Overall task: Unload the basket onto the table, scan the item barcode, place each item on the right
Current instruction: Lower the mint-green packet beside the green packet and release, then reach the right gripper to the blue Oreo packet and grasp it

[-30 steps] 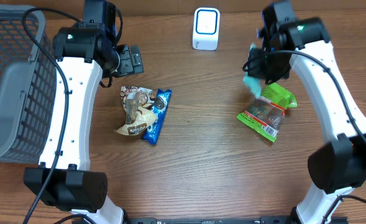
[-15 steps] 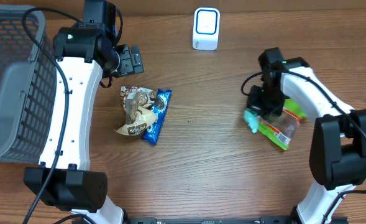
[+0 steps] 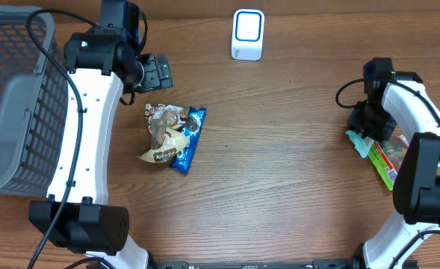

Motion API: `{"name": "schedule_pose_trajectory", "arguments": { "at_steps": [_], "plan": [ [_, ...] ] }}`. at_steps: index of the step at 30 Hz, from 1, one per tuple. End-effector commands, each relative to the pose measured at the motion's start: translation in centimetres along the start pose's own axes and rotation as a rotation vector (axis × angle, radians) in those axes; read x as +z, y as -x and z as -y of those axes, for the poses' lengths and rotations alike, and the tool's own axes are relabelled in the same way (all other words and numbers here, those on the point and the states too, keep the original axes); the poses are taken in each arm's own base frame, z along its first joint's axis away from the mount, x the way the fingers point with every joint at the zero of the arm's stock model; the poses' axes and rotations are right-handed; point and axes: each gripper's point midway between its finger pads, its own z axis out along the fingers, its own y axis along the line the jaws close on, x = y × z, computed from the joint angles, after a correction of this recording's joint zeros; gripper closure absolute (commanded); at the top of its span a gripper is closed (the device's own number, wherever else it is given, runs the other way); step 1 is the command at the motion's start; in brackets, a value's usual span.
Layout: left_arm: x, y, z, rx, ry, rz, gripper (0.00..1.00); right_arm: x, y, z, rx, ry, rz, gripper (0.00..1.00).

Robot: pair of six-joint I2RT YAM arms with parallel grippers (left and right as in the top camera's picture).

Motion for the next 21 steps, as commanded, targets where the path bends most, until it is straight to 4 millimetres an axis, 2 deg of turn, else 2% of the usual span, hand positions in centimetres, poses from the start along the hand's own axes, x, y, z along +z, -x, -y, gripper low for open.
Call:
{"name": "schedule_pose_trajectory", "arguments": {
  "at_steps": [1,4,7,9,10,12,14,15,17,21],
  "plan": [
    [-0.8,0.5,0.0,-0.004,-0.004,0.027,0.0,-1.4,1.0,-0.1,-0.003,-0.001,0.039,0.4],
    [-0.8,0.5,0.0,-0.004,-0.004,0.027,0.0,-5.5,2.6,-1.5,0.008,0.101,0.079,0.38],
    [-0.8,0.5,0.0,-0.004,-0.004,0.027,0.0,-12.3,3.7,-5.5,-0.045,0.375,0.136,0.34],
    [-0.8,0.5,0.0,-0.004,-0.004,0.027,0.0,-15.1,3.2,-7.8,-0.098,0.512,0.143,0.3],
    [-0.8,0.5,0.0,-0.004,-0.004,0.027,0.0,-16.9,2.5,-9.9,-0.136,0.613,0.137,0.28],
    [-0.8,0.5,0.0,-0.004,-0.004,0.027,0.0,-18.9,0.6,-13.4,-0.215,0.754,0.111,0.25],
    [-0.8,0.5,0.0,-0.004,-0.004,0.028,0.0,-19.2,-1.4,-16.5,-0.259,0.797,0.085,0.17],
    [-0.8,0.5,0.0,-0.004,-0.004,0.027,0.0,-19.1,-2.1,-17.4,-0.26,0.8,0.075,0.17],
    [-0.8,0.5,0.0,-0.004,-0.004,0.027,0.0,-18.4,-4.9,-20.8,-0.289,0.814,0.043,0.17],
    [-0.8,0.5,0.0,-0.004,-0.004,0.028,0.0,-16.5,-8.9,-24.8,-0.295,0.824,-0.001,0.19]
  ]
}}
